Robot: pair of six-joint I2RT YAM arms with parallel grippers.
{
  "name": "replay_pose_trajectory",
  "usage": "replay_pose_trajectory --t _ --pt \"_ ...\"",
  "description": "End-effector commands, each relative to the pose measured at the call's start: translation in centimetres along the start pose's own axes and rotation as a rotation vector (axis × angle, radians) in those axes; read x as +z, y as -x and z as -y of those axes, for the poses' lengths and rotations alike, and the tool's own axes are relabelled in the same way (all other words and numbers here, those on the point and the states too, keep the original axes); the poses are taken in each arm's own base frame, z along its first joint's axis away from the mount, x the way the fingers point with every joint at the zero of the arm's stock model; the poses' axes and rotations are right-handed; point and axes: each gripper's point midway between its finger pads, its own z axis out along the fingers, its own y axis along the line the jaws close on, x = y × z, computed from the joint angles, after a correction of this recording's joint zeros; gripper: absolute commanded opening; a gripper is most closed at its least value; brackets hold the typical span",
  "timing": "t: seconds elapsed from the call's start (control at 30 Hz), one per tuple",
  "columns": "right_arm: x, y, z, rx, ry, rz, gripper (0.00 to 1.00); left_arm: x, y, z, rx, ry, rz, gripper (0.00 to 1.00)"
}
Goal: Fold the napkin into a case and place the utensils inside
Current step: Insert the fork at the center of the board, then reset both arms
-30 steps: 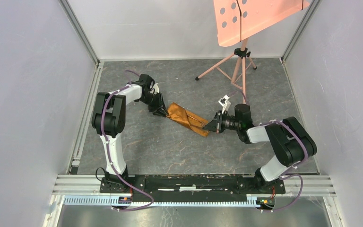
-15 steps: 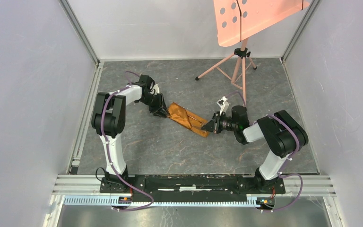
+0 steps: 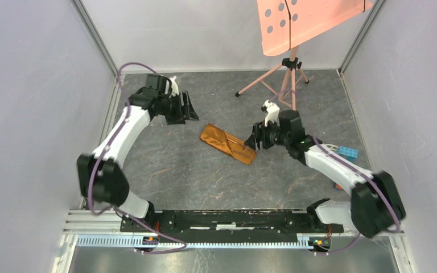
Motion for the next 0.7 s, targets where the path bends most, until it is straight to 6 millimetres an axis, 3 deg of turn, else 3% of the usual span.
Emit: replay_pose_trajectory --t 0.0,0.07,0.1,0.13,0.17,0.3,0.4,0.53,0.6,0.67 --pt "-7.9 4.1 -1.0 -0.191 -0.238 -0.025 0.75 -9.5 1.1 6.4 0.182 -0.125 0.252 0.72" --pt "-12.9 7.2 -1.9 -0.257 -0.329 0.075 0.84 -14.5 1.2 9.9 0.246 -0.219 0.381 0.74" --pt "-15.6 8.8 -2.3 -0.286 -0.374 0.128 0.98 -17.7 1.3 11.4 0.276 -0.258 0.474 0.79" --pt "-18.1 9.9 -2.2 -0.306 -0.445 0.167 0.98 -20.9 1.4 12.5 0.298 -0.284 0.572 0.93" --pt "-20.8 11.5 -2.9 -0.326 -0.485 0.228 0.98 -23.5 1.6 13.1 0.31 -0.289 0.656 0.98" --pt "-28.9 15.7 -5.1 -0.349 -0.591 0.4 0.98 -32.7 0.6 15.0 0.364 -0.315 0.904 1.0" --pt "-33.3 17.7 -6.7 -0.375 -0.619 0.512 0.98 -38.1 -0.5 15.6 0.367 -0.337 1.067 1.0" --pt "-37.7 18.5 -7.1 -0.336 -0.687 0.66 0.98 -42.9 -2.1 15.4 0.366 -0.345 1.239 1.0" --pt "-38.5 18.1 -6.8 -0.319 -0.702 0.732 0.98 -44.0 -2.7 15.2 0.363 -0.343 1.276 1.0" --pt "-37.6 18.0 -6.7 -0.323 -0.687 0.721 0.98 -44.1 -2.9 15.1 0.363 -0.346 1.279 1.0"
